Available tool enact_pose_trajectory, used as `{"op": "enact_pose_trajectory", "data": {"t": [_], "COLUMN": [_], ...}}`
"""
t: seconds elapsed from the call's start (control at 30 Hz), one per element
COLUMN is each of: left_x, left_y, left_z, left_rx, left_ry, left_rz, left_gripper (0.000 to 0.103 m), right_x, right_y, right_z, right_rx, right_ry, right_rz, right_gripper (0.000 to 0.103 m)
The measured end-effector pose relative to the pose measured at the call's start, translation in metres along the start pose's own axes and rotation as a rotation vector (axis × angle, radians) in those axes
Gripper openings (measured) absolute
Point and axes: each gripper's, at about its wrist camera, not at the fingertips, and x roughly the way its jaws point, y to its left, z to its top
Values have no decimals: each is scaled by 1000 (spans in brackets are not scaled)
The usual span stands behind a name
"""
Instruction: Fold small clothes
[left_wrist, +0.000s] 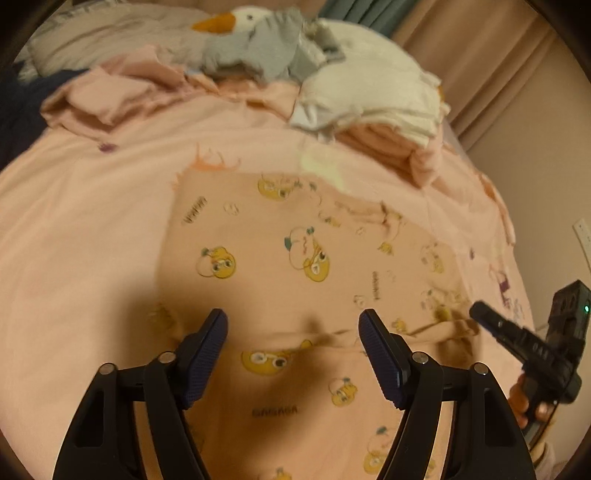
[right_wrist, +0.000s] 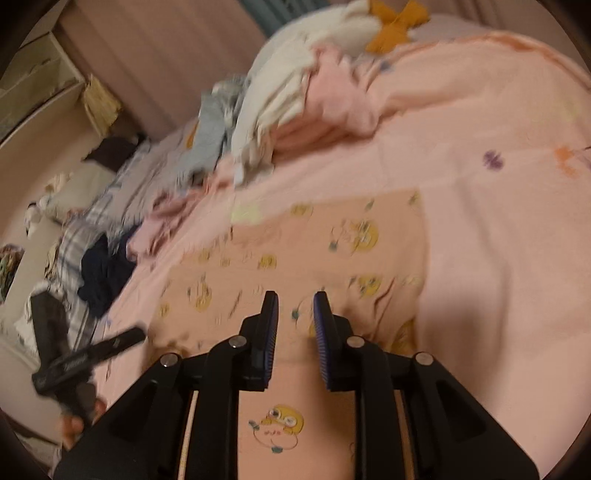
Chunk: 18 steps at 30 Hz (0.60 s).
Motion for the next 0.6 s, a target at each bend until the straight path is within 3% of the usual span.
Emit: {"op": "enact_pose_trajectory", "data": {"t": [0.27,0.37,0.5,0.6], "left_x": [14,-7,-43,-67], "left_y": [10,14,36,58], "left_z": [-11,-15,-35,-62], "left_rx": [34,-11,-79,-121], "left_ry": [34,29,9,5], "left_rz": [34,-6,-71,-79], "left_gripper": [74,74,74,76], "right_x": [21,8,-24,-52], "right_y": [-20,-20,-18,-24], "right_z": [-25,-26,-35,-51], "right_rx": [-16,17,28,23], "right_ry": [120,100,64,51], "right_rz": [-90,-42,25,38], "right_gripper": [15,22,44,47]}}
